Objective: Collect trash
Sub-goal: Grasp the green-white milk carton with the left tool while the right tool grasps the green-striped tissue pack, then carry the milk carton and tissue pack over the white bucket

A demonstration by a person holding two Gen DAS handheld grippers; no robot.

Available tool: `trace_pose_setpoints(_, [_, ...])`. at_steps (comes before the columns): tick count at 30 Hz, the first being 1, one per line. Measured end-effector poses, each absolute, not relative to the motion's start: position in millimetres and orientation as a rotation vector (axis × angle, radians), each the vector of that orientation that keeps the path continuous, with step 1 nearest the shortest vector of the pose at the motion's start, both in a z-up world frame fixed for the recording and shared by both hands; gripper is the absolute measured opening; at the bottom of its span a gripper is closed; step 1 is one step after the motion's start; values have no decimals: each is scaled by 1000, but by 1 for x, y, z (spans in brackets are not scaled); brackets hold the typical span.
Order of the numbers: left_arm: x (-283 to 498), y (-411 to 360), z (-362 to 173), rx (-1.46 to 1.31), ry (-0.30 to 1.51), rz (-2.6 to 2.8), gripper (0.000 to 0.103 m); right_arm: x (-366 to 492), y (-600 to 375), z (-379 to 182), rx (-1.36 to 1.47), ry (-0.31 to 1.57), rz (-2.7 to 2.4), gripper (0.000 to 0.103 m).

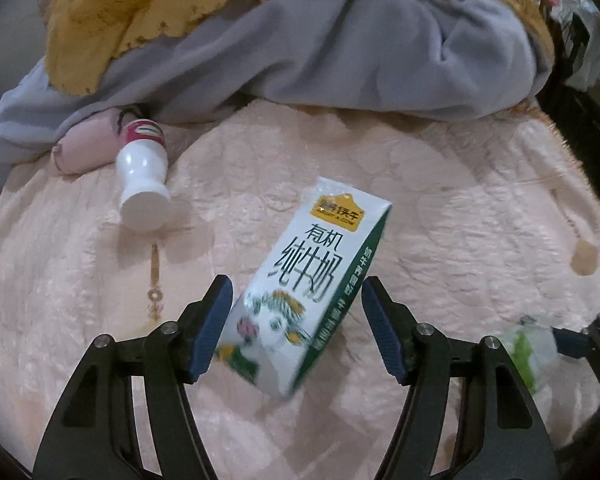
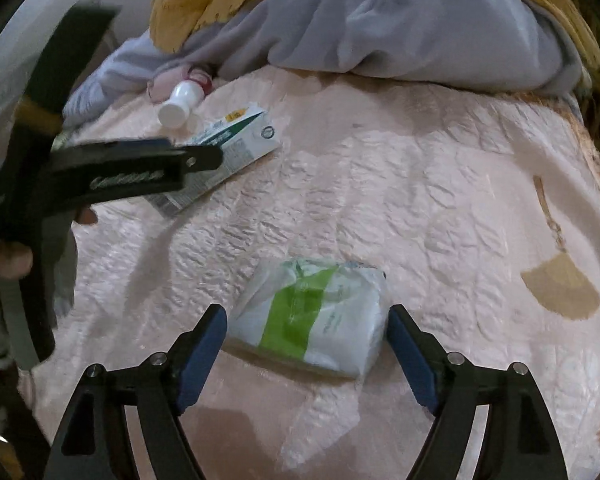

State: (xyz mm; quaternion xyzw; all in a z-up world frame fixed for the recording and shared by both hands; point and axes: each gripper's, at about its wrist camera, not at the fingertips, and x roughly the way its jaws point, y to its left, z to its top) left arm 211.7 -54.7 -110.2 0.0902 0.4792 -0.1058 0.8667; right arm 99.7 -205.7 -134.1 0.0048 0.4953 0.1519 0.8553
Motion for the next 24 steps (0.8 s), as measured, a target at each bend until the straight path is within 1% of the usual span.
trace_pose_setpoints(3, [220,-56,-120,192,1026,-218,66,108,-202,-139,-5,1038,307,80])
trace_pose_setpoints(5, [219,-54,-123,184,1031,-214,64,107,-202,-138,-17,1015,309,70])
trace_pose_setpoints(6, [217,-52,-122,171,1032,-219,63,106,-203,-137,-17,1005,312,55])
trace_pose_setpoints(8, [210,-48,-118,130,1032,-241,56,103,-208,-133,2,985,329,49])
trace_pose_setpoints(9, [203,-47,-114,120,1029,-251,56,100,-213,-130,14,986,345,43])
trace_pose_setpoints(10, [197,-48,-111,120,1021,-256,55,97,-217,-128,15,987,352,41])
trace_pose_setpoints(16, [155,-62,-89,74,988,-306,54,65,-245,-108,51,950,368,40])
trace_pose_setpoints(24, [100,-105,-58,73,925,-381,54,15,-296,-78,101,895,308,40])
